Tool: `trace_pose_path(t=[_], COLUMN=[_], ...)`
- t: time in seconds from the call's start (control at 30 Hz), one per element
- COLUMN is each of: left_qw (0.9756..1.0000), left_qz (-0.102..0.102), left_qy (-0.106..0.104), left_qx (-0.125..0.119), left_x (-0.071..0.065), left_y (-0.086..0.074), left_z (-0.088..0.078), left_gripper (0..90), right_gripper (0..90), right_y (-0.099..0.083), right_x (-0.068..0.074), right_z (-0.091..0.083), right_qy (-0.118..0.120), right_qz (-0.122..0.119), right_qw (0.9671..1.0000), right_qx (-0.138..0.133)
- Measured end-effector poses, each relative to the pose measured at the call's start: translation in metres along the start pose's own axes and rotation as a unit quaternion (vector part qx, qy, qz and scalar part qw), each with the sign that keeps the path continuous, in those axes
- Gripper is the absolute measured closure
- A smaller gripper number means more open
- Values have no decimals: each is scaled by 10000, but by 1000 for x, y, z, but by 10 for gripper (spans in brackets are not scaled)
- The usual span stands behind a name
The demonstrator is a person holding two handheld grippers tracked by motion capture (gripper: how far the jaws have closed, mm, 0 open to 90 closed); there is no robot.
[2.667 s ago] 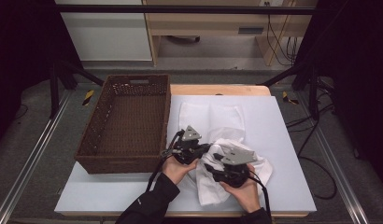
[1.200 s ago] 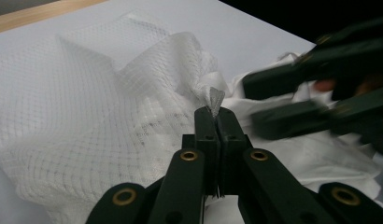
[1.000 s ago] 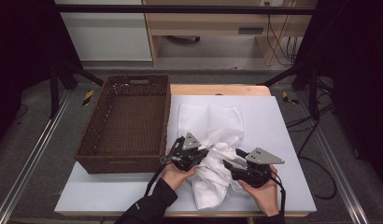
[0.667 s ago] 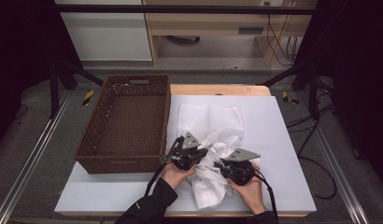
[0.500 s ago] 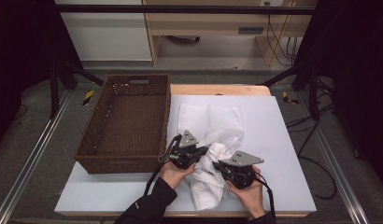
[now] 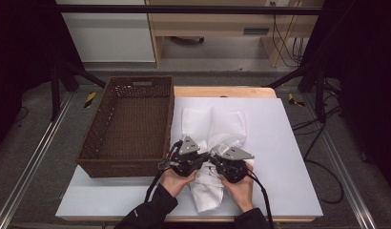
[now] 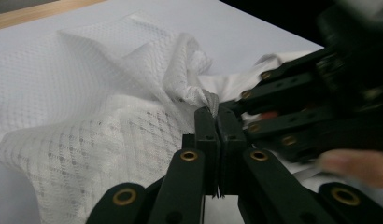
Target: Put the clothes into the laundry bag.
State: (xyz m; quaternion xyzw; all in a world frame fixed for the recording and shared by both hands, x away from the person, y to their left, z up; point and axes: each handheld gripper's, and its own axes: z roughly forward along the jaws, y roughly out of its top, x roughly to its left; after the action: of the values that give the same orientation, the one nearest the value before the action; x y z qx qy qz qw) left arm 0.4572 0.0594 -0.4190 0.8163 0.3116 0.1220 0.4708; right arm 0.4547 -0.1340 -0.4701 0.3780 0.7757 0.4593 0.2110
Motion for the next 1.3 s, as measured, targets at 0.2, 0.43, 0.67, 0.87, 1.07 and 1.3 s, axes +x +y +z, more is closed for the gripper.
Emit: trace_pose_path(t=[0.2,0.43,0.67,0.87,1.07,1.3], left_qw=[10000,10000,9999,9997,9998,9998], left_qz=[8,-51,-89,-140,-120,-206], left_qy=[59,49,29,-54,-132,0], left_qx=[57,-47,-129,-183,-12,-35], left_x=[6,10,10,6,-5,5], left_y=[-8,-7,-4,1,3,-4], left_z=[3,1,-5,-9,-7,-4], left_gripper=[891,891,890,890,890,889], right_gripper=[536,316,735,794,783,648], right_y=[4,-3,-13,-1,-1,-7], right_x=[-7,25,35,25,17,16], right_z=[-50,-38,4,-12,6,1], right_qy=[446,883,696,309,-151,203], right_qz=[135,-107,-408,-122,219,207], right_qw=[9974,9957,9949,9993,9994,9996], right_qx=[-548,-251,604,189,218,-17])
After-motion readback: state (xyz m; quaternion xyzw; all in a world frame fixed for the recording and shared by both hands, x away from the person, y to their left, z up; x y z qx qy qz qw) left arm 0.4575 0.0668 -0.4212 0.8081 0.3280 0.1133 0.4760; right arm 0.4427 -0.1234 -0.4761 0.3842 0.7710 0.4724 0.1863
